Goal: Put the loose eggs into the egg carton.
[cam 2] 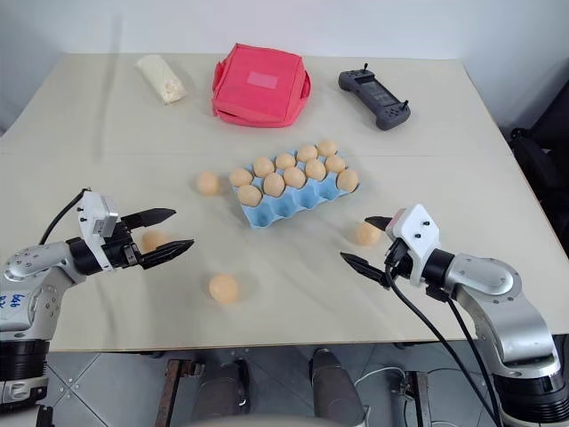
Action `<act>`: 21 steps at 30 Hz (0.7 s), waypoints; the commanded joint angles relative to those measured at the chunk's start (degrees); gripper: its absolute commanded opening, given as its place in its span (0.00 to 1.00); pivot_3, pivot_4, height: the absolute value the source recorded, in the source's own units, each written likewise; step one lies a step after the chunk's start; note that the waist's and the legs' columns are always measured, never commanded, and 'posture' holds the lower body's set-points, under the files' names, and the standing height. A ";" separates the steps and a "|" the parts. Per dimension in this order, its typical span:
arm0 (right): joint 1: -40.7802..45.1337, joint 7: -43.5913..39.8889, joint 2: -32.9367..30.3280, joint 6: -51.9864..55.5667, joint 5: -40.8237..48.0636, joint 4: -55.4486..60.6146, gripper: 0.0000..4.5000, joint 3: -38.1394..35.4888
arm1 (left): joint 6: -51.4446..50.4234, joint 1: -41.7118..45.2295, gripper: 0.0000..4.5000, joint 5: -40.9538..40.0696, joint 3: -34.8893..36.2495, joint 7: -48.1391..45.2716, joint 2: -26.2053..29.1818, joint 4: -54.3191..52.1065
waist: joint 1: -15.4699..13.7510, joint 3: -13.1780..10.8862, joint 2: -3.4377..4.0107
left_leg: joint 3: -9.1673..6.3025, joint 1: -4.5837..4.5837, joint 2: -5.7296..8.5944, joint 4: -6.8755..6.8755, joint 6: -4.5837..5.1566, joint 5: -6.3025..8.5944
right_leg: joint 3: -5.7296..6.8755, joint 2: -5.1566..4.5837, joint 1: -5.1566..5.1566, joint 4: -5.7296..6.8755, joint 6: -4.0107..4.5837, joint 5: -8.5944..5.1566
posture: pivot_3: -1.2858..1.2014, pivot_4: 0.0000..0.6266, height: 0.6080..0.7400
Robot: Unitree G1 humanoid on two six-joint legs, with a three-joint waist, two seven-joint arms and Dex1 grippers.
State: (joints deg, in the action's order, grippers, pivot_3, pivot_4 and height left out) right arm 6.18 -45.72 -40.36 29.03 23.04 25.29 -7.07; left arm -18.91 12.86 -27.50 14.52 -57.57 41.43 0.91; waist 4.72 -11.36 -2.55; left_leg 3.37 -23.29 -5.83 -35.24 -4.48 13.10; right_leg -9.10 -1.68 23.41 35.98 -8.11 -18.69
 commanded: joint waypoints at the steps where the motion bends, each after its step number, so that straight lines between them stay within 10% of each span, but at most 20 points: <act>1: 0.50 0.26 -0.32 -0.97 0.23 1.22 1.00 -0.52 | 0.28 2.51 1.00 0.28 0.17 1.38 0.00 0.69 | -0.04 0.00 0.00 | 0.00 0.00 0.00 0.00 0.00 0.00 | 0.00 0.00 0.00 0.00 0.00 0.00 | 0.52 0.24 1.00; 21: -10.37 1.38 -3.66 3.69 4.50 8.12 1.00 -13.10 | -0.20 7.97 1.00 0.90 -4.36 -1.31 -0.50 3.69 | -0.35 0.01 -0.02 | 0.01 0.01 0.01 -0.05 0.02 -0.01 | -0.01 0.01 -0.02 0.02 -0.48 0.26 | 0.52 0.24 1.00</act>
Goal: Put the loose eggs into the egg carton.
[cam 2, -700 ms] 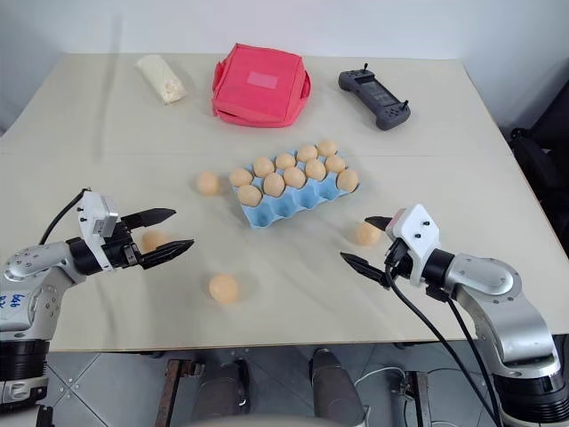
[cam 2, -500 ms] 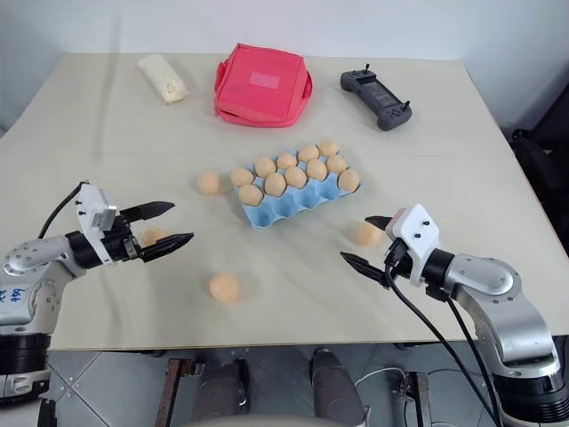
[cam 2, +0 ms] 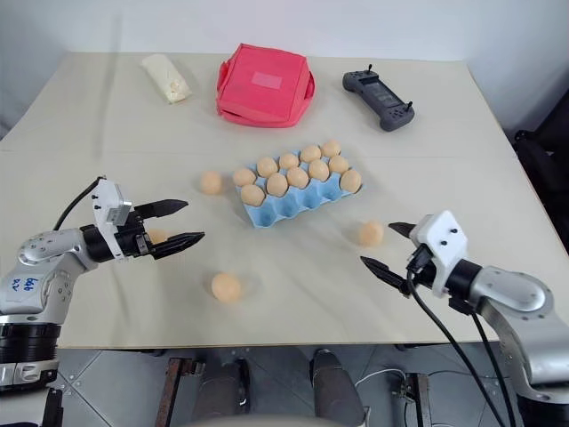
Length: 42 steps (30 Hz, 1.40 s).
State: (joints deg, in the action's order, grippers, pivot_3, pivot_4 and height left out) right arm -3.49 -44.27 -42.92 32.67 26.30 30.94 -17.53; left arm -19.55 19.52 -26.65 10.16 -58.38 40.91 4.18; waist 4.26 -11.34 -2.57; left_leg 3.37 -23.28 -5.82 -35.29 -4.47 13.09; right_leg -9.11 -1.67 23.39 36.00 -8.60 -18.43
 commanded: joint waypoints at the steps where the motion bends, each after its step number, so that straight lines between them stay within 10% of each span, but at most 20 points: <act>1: -0.99 0.14 -1.13 0.13 1.28 2.58 1.00 -2.93 | 0.54 1.78 1.00 0.10 -0.28 -0.76 -0.08 0.87 | 0.32 0.00 0.00 | 0.00 0.00 0.00 -0.01 0.01 -0.01 | -0.01 0.00 0.00 0.00 0.01 0.00 | 0.52 0.24 1.00; 38: 21.17 6.96 8.15 9.76 -0.99 -19.80 1.00 13.03 | -3.24 -7.57 1.00 -3.45 2.61 -3.53 1.92 -9.07 | 0.53 0.01 -0.01 | 0.12 -0.03 -0.03 -0.03 0.05 0.00 | -0.10 0.00 0.09 0.00 -0.01 0.06 | 0.52 0.24 1.00; 42: 21.59 7.12 8.49 9.58 -1.66 -19.35 0.70 13.32 | -3.16 -7.89 1.00 -3.52 2.68 -3.17 1.98 -9.34 | 0.56 0.01 -0.01 | 0.13 -0.03 -0.03 -0.04 0.05 0.00 | -0.10 0.00 0.08 0.01 -0.02 0.06 | 0.52 0.24 1.00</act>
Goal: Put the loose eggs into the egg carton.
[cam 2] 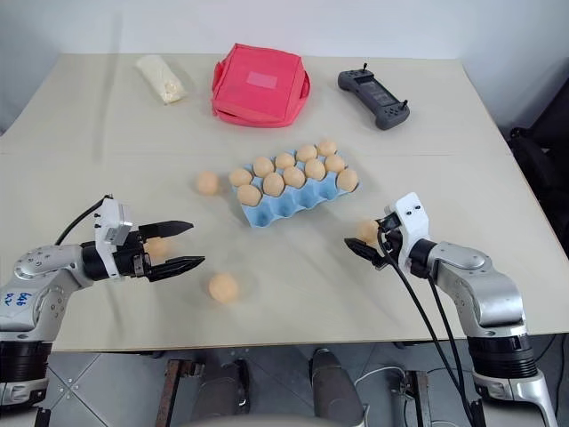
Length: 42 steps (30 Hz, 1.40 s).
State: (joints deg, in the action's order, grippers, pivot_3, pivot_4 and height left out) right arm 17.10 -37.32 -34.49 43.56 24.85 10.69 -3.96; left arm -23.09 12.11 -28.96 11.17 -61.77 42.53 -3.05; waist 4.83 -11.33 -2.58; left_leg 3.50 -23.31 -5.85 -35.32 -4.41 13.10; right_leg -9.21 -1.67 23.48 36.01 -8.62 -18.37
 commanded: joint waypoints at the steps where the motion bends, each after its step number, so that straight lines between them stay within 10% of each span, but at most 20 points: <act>1: 1.26 0.19 0.03 -1.18 -0.21 1.16 0.61 -0.35 | 0.41 -0.45 1.00 -1.22 1.68 0.28 0.35 -2.10 | 0.01 0.00 0.00 | 0.00 0.00 0.00 0.00 0.00 0.00 | 0.00 0.00 0.00 0.00 0.00 0.00 | 0.52 0.24 1.00; 6: 1.98 0.50 -0.77 -0.57 0.26 3.30 0.40 -1.45 | 0.43 -1.00 1.00 -1.50 1.99 0.48 0.33 -2.68 | 0.01 0.00 0.00 | 0.00 0.00 0.00 0.01 0.00 0.00 | 0.00 0.00 0.00 -0.01 0.00 0.00 | 0.52 0.24 1.00; 37: 29.27 1.17 15.48 -20.67 -10.87 -30.06 0.39 6.54 | 0.38 -6.31 1.00 -2.47 5.33 5.69 -1.30 -7.66 | 1.75 0.00 0.01 | 0.14 -0.02 -0.07 0.09 -0.03 0.02 | -0.05 0.04 0.13 0.04 0.00 0.00 | 0.52 0.24 1.00; 42: 29.34 0.65 15.31 -21.44 -11.84 -30.62 0.76 6.63 | 0.43 -6.10 1.00 -2.48 5.12 6.12 -1.48 -7.60 | 2.25 -0.01 0.01 | 0.14 -0.02 -0.07 0.09 -0.03 0.02 | -0.05 0.04 0.13 0.06 -0.01 0.00 | 0.52 0.24 1.00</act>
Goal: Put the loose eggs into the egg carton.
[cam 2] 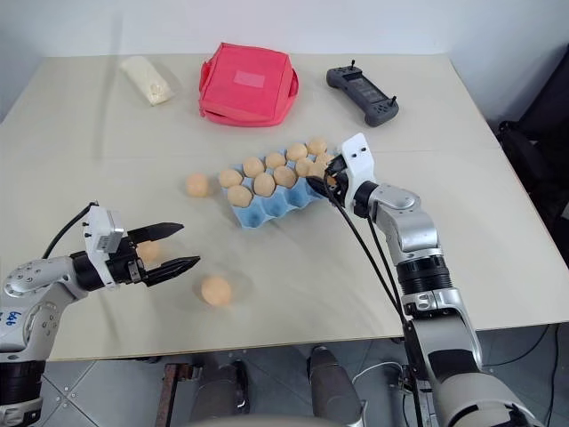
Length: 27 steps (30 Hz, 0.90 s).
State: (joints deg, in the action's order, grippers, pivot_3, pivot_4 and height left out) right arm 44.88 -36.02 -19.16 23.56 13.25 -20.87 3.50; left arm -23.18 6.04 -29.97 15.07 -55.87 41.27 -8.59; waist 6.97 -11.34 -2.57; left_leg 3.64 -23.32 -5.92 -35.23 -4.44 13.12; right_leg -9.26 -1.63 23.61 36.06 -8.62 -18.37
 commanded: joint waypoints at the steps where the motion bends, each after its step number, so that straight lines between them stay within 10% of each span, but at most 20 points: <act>1: 1.53 -0.68 -0.09 -1.38 -0.23 1.04 0.83 -0.89 | 0.52 0.01 1.00 -1.49 1.19 0.25 -0.24 -2.05 | 0.19 0.00 0.00 | 0.00 0.00 0.00 0.00 0.00 0.00 | 0.00 0.00 0.00 0.00 0.00 0.00 | 0.52 0.24 1.00; 4: 1.26 -1.03 -0.69 -0.90 0.02 2.27 1.00 -1.22 | 0.55 0.24 1.00 -1.46 1.07 0.29 -0.27 -1.91 | 0.43 0.00 0.00 | 0.00 0.00 0.00 -0.01 0.00 0.00 | 0.00 0.00 -0.01 0.01 -0.01 0.00 | 0.52 0.24 1.00; 27: -22.28 -19.92 -22.40 11.07 13.76 35.71 1.00 -7.26 | 0.16 -1.38 1.00 -1.39 4.77 0.52 1.50 -1.69 | 0.71 0.00 0.00 | -0.01 0.01 0.01 0.04 0.01 0.01 | -0.04 0.00 -0.03 -0.09 -0.01 -0.01 | 0.52 0.24 1.00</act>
State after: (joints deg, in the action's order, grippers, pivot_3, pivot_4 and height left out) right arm 23.02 -54.60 -40.47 35.95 25.23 11.76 -1.09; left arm -23.21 5.24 -30.07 17.93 -55.63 41.83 -8.47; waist 7.68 -11.34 -2.57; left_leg 3.63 -23.30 -5.91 -35.20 -4.43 13.13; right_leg -9.32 -1.63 23.57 35.98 -8.63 -18.38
